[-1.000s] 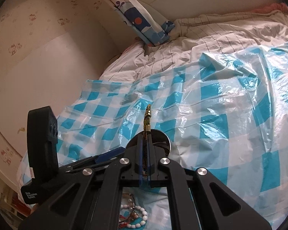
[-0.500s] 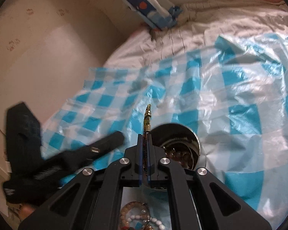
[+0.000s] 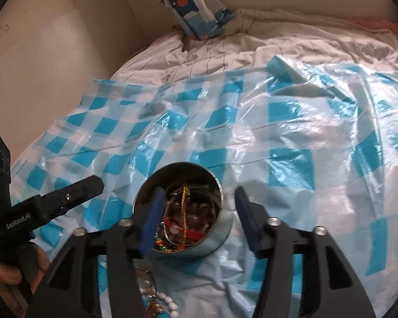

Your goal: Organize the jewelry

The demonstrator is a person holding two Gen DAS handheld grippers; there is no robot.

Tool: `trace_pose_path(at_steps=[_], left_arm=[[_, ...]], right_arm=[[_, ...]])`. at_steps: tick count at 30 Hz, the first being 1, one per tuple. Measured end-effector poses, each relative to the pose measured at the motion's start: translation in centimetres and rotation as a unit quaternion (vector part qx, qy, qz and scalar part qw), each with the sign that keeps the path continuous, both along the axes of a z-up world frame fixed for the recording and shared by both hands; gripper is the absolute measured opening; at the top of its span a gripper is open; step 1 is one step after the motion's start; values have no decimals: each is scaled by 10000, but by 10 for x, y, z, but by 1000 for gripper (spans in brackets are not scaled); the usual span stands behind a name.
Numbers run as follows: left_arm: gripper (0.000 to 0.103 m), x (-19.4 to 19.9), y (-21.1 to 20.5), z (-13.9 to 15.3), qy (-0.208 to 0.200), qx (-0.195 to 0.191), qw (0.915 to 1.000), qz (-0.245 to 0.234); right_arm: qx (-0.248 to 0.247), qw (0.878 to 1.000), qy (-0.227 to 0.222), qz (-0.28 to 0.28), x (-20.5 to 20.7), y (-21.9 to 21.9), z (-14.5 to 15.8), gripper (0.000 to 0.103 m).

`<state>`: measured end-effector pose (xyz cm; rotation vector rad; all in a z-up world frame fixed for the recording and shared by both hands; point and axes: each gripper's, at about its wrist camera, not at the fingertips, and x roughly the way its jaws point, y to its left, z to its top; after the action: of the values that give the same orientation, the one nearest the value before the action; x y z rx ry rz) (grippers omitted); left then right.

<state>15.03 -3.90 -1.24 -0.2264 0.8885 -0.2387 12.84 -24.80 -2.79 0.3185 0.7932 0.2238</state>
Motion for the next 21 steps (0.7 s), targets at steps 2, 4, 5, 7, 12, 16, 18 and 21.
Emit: trace_pose_path(at_steps=[2,4,5,7,12,16,18,21], left_arm=[[68,-2,0,0,12,117,9999,-72],[68,-5,-1,-1,37,255,9995,-208],[68,-7,-2,-2,55,333,9989,-313],[68,-11,-6,-3,91,476,9975,-512],[69,-26,-18,-12,183,966,9890,-1108],[69,-42,-26,-22,348,1137,9792,-1647],[69,-53,-34,-31,417,1344,9709,-1938],[71,-64,-45,-38,437,1442,9626,-2250]], right_arm=[[-2,10000,8,-64,0,-4,0,59],[-10,9999,9,-128,-1,-7,-1,63],[-17,9999,9,-153,-1,-9,-1,63],[-30,9998,0,-220,-3,-13,0,67],[-47,9994,22,-345,-10,-22,2,72],[-59,9992,-12,-400,-15,-24,7,75],[25,9991,10,-434,-19,-26,7,76],[224,9986,104,-477,-33,-27,4,76]])
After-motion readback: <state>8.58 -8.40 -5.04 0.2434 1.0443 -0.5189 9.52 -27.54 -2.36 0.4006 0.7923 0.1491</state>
